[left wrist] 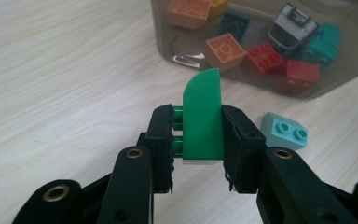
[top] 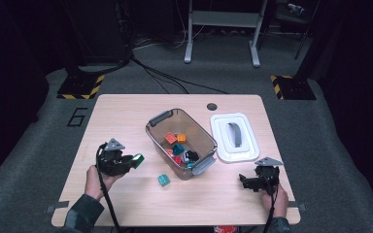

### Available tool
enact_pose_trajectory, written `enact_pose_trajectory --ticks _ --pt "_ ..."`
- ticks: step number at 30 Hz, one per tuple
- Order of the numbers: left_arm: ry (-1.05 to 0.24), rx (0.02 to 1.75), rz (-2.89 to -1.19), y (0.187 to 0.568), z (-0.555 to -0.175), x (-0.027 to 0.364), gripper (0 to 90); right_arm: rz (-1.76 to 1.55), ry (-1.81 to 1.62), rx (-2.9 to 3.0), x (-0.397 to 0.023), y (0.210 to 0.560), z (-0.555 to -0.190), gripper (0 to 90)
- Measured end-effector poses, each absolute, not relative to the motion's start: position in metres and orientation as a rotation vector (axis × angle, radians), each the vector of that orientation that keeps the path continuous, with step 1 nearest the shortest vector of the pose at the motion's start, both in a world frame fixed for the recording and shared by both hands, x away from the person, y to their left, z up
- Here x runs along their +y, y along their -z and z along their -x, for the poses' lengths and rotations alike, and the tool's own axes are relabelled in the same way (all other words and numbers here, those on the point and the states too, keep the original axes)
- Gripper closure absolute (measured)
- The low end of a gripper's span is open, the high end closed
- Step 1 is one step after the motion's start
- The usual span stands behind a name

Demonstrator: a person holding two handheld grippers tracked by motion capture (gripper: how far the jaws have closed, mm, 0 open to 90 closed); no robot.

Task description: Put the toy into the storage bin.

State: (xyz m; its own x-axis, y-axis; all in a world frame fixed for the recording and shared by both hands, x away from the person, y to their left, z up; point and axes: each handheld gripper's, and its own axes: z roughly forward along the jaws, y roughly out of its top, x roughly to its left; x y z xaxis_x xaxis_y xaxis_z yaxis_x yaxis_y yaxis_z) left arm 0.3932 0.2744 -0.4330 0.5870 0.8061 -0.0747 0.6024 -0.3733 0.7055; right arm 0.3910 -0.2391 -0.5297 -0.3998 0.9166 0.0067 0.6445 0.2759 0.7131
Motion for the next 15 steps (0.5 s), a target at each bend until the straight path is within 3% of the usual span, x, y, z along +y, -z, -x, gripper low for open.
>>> enact_pose_trajectory --ticks 15 --pt "-0.403 1.107 -2.087 0.403 -0.418 0.279 66.4 -1.409 -0.905 2.145 -0.239 0.53 -0.391 0.0"
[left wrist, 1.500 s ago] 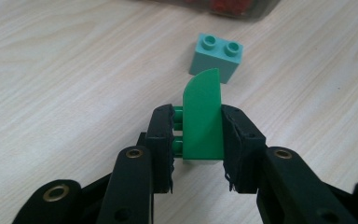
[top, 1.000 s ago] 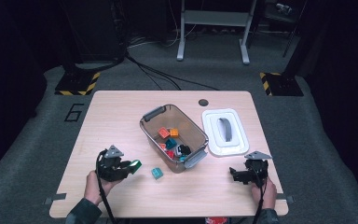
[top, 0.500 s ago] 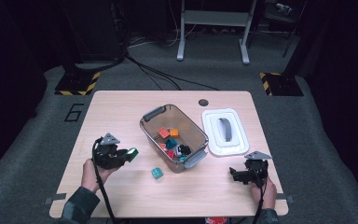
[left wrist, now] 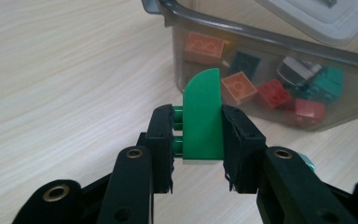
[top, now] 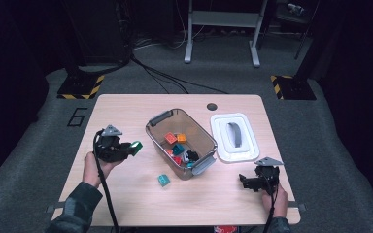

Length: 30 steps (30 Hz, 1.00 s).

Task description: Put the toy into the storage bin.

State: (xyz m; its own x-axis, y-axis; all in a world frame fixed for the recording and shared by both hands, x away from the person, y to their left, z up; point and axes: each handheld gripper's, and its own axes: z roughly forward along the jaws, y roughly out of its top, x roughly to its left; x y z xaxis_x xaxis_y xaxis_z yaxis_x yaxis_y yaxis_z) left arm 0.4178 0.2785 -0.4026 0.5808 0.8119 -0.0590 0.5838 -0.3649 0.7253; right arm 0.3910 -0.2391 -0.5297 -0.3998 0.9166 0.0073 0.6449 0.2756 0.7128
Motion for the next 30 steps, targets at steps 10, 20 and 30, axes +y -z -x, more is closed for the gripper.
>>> enact_pose_trajectory --ticks 10,20,30 --pt "-0.449 1.087 -2.073 0.374 -0.432 0.275 66.5 -1.409 -0.905 2.144 -0.239 0.53 -0.391 0.0" --pt "-0.49 1.033 -2.081 0.347 -0.446 0.26 66.4 -1.409 -0.904 2.145 -0.239 0.53 -0.391 0.0" --pt "-0.487 0.994 -2.113 0.337 -0.465 0.236 66.5 -1.408 -0.905 2.146 -0.239 0.53 -0.391 0.0"
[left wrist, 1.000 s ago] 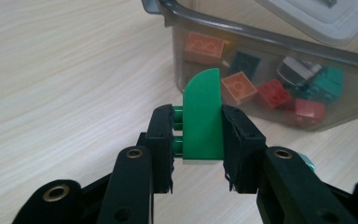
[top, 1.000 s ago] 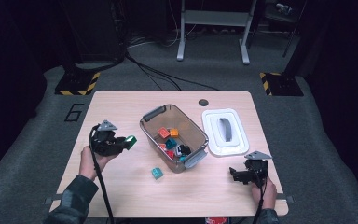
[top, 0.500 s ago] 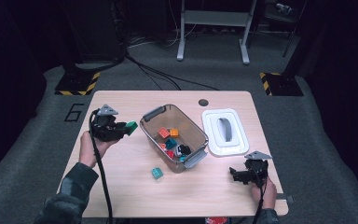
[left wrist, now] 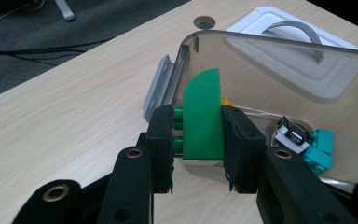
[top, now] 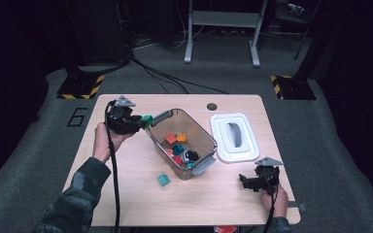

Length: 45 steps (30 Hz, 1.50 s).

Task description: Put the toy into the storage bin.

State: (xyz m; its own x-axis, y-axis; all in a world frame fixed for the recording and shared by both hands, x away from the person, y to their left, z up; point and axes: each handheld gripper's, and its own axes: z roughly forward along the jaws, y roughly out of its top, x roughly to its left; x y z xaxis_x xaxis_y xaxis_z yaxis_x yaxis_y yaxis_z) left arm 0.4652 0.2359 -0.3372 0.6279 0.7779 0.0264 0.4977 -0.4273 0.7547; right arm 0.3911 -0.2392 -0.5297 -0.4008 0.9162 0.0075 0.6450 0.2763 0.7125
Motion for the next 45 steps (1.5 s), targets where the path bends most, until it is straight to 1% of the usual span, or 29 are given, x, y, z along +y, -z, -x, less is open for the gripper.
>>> enact_pose_trajectory --ticks 6,13,19,31,33,37,38,43,45 --pt "-0.472 0.976 -2.134 0.34 -0.474 0.219 66.4 -1.407 -0.905 2.146 -0.239 0.53 -0.391 0.0" --pt "-0.436 0.97 -2.18 0.354 -0.483 0.206 66.4 -1.408 -0.905 2.146 -0.239 0.53 -0.391 0.0" --pt "-0.423 0.969 -2.24 0.367 -0.487 0.204 66.3 -1.407 -0.905 2.146 -0.239 0.53 -0.391 0.0" --pt "-0.391 0.99 -2.267 0.377 -0.49 0.203 65.6 -1.408 -0.905 2.146 -0.239 0.53 -0.391 0.0" --pt "-0.391 0.999 -2.271 0.378 -0.49 0.202 61.7 -1.408 -0.905 2.146 -0.239 0.53 -0.391 0.0" --pt "-0.388 1.009 -2.253 0.377 -0.487 0.208 47.4 -1.408 -0.905 2.146 -0.239 0.53 -0.391 0.0" --pt "-0.39 1.011 -2.248 0.376 -0.485 0.209 42.4 -1.408 -0.906 2.146 -0.239 0.53 -0.391 0.0" --pt "-0.413 1.016 -2.198 0.372 -0.469 0.218 25.3 -1.408 -0.906 2.146 -0.239 0.53 -0.391 0.0" --pt "-0.426 1.01 -2.186 0.372 -0.462 0.221 20.2 -1.407 -0.905 2.147 -0.239 0.53 -0.391 0.0"
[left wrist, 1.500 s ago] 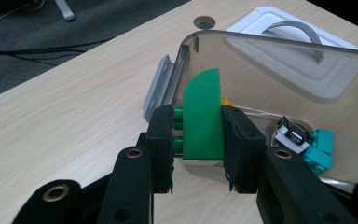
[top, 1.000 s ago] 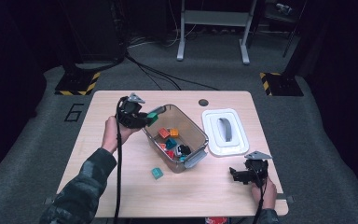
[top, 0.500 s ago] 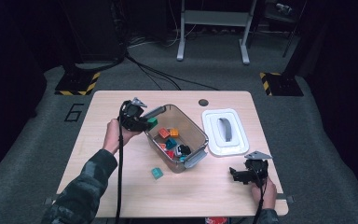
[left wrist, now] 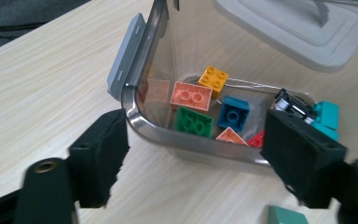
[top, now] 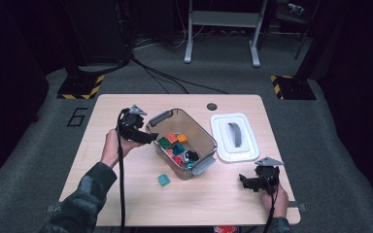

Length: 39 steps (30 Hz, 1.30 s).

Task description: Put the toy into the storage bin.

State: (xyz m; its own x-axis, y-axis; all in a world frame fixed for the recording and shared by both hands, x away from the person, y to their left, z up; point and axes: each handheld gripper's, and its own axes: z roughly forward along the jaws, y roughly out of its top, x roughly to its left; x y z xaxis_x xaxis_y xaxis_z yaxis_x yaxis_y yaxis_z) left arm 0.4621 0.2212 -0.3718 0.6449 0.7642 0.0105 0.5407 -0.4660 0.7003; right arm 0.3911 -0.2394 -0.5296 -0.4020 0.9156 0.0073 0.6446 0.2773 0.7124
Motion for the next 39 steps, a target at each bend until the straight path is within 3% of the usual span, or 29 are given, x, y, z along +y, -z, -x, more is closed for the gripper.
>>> enact_pose_trajectory --ticks 6,19,32,39 --pt "-0.458 1.0 -2.156 0.374 -0.435 0.235 8.0 -1.407 -0.905 2.147 -0.239 0.53 -0.391 0.0" --pt "-0.429 0.973 -2.172 0.422 -0.397 0.238 0.0 -1.408 -0.905 2.145 -0.239 0.53 -0.391 0.0" --pt "-0.345 0.967 -2.189 0.479 -0.382 0.209 0.4 -1.409 -0.904 2.144 -0.239 0.53 -0.391 0.0" --pt "-0.324 0.91 -2.215 0.494 -0.38 0.197 16.3 -1.41 -0.905 2.143 -0.239 0.53 -0.391 0.0"
